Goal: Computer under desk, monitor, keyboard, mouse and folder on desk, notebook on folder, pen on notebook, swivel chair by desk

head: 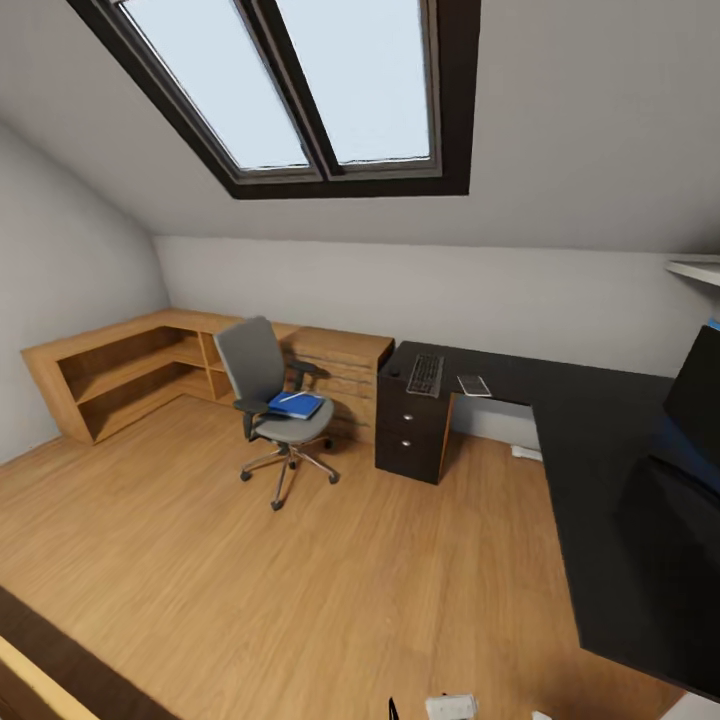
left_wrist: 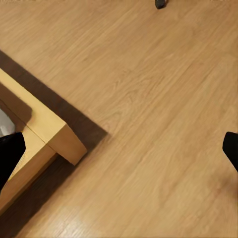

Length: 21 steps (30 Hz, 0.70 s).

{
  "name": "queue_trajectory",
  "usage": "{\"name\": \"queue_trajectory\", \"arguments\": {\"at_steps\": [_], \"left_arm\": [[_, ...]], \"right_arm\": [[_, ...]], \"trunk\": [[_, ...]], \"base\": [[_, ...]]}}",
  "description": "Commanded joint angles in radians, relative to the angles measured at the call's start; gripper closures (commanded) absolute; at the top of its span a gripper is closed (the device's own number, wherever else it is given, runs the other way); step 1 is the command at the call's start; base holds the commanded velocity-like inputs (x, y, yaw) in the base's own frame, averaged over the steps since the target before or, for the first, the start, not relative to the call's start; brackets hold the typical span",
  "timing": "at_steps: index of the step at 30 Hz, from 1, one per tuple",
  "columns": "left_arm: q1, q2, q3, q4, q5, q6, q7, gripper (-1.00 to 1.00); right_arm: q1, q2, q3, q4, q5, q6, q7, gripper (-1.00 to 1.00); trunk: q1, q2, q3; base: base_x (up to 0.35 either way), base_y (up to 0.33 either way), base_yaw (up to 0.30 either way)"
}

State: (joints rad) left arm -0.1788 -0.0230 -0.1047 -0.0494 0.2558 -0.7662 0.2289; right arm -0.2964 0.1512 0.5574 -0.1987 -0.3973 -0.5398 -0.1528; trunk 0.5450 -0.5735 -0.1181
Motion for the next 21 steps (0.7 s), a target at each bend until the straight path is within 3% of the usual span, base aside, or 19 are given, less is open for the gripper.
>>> {"name": "queue_trajectory", "arguments": {"at_steps": [1,13,21], "left_arm": [[-0.001,0.0,-0.009,0.0,0.007,-0.002,0.004,-1.0],[-0.001,0.0,-0.009,0.0,0.008,-0.002,0.004,-1.0],[-0.001,0.0,-0.009,0.002,0.007,-0.002,0.004,-1.0]], "right_arm": [[-0.001,0.0,0.009,0.001,-0.004,-0.003,-0.007,-1.0],[-0.001,-0.002,0.01,0.001,-0.003,-0.003,-0.007,-1.0],[-0.001,0.0,0.01,0.001,-0.003,-0.003,-0.007,-1.0]], "trunk": [[0.001,-0.002,-0.003],[0.001,-0.002,-0.006],[0.001,-0.002,-0.006]], "base": [[0.272,0.2,-0.141],[0.277,0.194,-0.246],[0.312,0.091,-0.043]]}}
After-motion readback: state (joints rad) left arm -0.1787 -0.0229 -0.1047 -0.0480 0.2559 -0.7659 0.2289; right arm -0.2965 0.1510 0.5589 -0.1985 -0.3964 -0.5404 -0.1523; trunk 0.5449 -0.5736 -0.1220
